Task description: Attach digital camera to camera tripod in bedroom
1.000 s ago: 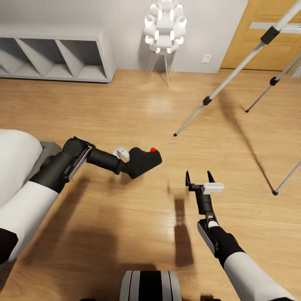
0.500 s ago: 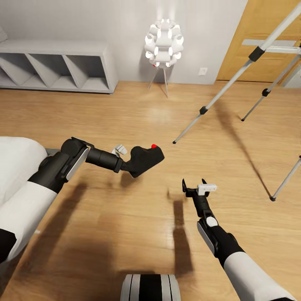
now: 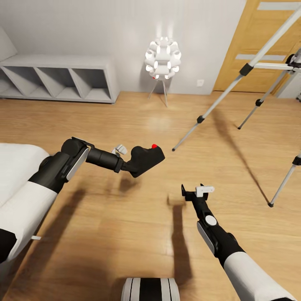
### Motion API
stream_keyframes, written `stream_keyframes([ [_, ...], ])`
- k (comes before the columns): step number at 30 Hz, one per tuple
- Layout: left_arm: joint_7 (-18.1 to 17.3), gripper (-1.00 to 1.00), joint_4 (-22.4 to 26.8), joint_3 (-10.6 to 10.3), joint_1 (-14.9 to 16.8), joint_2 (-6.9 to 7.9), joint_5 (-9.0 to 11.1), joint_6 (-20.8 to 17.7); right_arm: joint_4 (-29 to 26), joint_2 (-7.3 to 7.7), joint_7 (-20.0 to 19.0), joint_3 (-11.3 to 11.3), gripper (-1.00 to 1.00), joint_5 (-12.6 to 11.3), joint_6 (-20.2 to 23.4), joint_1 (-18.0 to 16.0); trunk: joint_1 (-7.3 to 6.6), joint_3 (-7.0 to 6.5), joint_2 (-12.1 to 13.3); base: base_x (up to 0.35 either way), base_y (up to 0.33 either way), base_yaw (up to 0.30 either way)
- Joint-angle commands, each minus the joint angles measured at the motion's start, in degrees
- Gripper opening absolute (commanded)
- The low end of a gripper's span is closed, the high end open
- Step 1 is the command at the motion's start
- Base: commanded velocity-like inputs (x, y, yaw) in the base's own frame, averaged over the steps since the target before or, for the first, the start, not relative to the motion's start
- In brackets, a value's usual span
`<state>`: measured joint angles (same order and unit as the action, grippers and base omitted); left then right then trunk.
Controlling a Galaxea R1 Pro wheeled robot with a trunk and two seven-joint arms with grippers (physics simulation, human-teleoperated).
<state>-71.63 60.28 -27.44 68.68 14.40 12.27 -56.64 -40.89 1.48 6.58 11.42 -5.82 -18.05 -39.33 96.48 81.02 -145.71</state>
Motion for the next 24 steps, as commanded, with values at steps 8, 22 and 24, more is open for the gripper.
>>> stream_keyframes([
  [8,-0.01,-1.0,-0.02,-0.16,0.05,0.01,0.28,-0.4,0.02,0.1,0.22,0.5,1.0,-0.6,0.17,0.03,-0.21,-1.74,0.1,0.0,0.0,0.0],
  [22,0.0,-1.0,-0.08,-0.16,0.05,0.01,0.3,-0.43,0.02,0.1,0.11,0.47,1.0,-0.6,0.32,0.05,-0.57,-4.17,0.28,0.0,0.0,0.0],
  [24,0.0,-1.0,-0.08,-0.16,0.05,0.01,0.3,-0.42,0.02,0.1,0.11,0.46,1.0,-0.6,0.31,0.05,-0.63,-4.43,0.31,0.0,0.0,0.0],
])
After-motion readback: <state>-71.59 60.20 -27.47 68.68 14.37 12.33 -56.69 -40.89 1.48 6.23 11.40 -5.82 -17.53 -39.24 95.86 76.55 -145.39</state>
